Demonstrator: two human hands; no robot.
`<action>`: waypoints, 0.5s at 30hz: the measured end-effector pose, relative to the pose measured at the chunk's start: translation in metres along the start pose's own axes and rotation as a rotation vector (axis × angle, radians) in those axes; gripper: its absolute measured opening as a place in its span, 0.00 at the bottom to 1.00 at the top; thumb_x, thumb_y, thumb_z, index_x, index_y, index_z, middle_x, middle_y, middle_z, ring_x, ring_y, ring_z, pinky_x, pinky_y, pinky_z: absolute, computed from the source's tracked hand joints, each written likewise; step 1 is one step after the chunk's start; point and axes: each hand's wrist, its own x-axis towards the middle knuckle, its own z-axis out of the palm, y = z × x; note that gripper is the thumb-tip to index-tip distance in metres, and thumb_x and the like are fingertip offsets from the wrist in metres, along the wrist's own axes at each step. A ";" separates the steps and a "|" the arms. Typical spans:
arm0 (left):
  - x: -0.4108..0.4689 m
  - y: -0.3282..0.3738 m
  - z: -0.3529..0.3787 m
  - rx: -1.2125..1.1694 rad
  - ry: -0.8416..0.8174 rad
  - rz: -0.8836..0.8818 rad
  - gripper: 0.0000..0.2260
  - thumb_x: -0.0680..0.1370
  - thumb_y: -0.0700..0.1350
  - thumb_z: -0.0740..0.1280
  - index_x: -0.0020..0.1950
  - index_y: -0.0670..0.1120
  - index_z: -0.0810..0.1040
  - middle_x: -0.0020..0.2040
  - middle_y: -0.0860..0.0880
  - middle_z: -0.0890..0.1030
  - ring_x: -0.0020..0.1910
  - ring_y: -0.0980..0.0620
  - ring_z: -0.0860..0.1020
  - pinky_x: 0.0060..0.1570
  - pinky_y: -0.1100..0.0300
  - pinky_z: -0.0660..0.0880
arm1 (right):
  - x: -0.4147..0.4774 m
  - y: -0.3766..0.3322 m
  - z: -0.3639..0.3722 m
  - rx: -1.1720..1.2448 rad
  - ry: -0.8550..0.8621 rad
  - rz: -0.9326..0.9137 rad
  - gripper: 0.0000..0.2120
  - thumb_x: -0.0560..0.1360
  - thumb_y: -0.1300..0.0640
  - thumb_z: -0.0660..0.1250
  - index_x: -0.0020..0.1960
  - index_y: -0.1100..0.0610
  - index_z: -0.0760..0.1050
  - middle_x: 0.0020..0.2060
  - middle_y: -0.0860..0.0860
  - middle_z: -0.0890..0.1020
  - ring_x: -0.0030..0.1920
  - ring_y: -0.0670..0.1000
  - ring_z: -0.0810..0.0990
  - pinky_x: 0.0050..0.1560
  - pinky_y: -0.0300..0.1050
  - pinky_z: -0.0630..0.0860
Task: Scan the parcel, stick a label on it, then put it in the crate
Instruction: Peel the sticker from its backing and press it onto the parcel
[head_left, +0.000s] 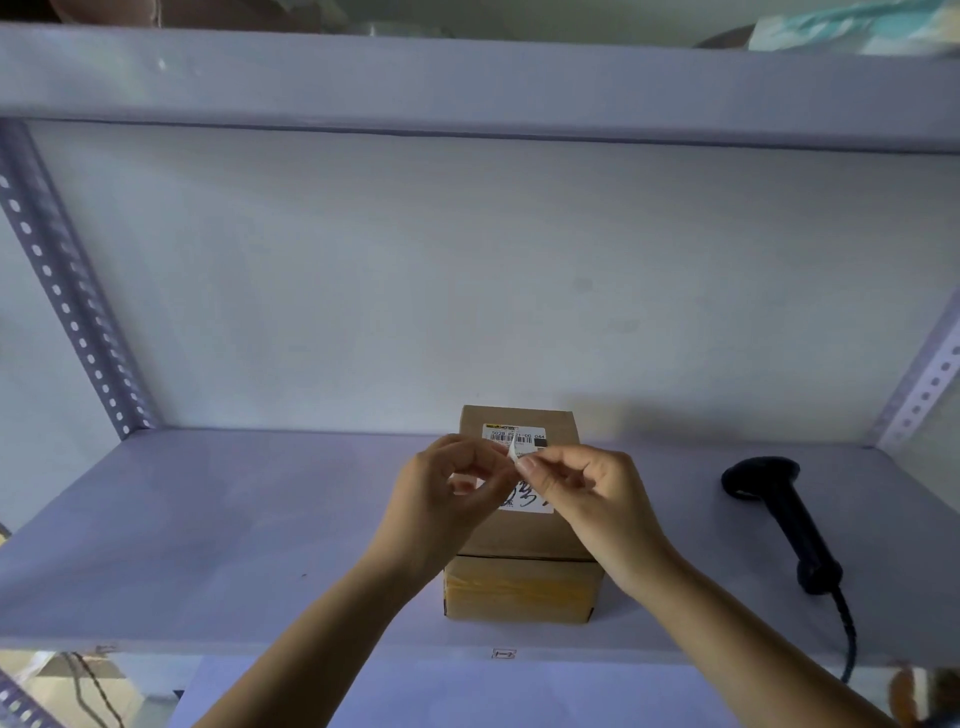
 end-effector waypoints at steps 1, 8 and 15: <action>0.000 0.002 0.001 -0.043 -0.001 -0.021 0.06 0.73 0.40 0.73 0.37 0.47 0.82 0.46 0.48 0.84 0.38 0.59 0.80 0.40 0.66 0.78 | 0.000 0.000 -0.001 0.024 -0.007 0.014 0.09 0.74 0.56 0.70 0.39 0.44 0.84 0.29 0.45 0.83 0.33 0.47 0.74 0.37 0.40 0.72; 0.002 -0.002 -0.016 -0.320 -0.034 -0.289 0.03 0.72 0.37 0.71 0.38 0.41 0.80 0.36 0.45 0.83 0.38 0.51 0.78 0.44 0.60 0.76 | 0.002 0.004 -0.005 0.147 0.043 0.129 0.07 0.75 0.58 0.69 0.44 0.61 0.83 0.28 0.47 0.80 0.32 0.43 0.75 0.35 0.30 0.73; 0.001 -0.041 -0.067 -0.535 0.074 -0.514 0.08 0.79 0.33 0.62 0.41 0.35 0.76 0.35 0.42 0.81 0.35 0.53 0.83 0.39 0.66 0.82 | 0.008 0.001 -0.009 0.218 0.148 0.148 0.07 0.76 0.63 0.66 0.41 0.58 0.80 0.23 0.44 0.81 0.25 0.40 0.71 0.30 0.28 0.71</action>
